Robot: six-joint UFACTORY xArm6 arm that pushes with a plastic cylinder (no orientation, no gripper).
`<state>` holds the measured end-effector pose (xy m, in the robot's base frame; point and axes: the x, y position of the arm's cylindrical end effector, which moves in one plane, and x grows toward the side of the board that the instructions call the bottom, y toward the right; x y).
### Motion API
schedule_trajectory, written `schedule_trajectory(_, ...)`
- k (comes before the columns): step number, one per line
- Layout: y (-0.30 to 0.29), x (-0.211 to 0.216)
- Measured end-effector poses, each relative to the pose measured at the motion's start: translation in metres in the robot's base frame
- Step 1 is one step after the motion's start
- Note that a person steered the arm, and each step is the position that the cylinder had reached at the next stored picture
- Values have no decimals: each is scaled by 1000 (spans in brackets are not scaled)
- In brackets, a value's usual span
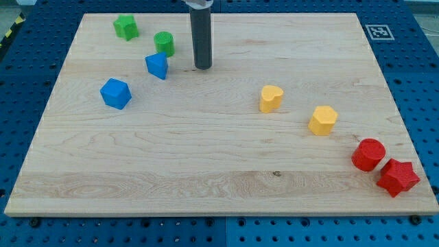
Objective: Drag the blue triangle diagonally bottom left to the green circle
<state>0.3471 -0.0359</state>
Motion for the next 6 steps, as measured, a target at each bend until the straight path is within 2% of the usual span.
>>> schedule_trajectory(3, -94, 13)
schedule_trajectory(4, -69, -13)
schedule_trajectory(5, -88, -6)
schedule_trajectory(6, -120, 25)
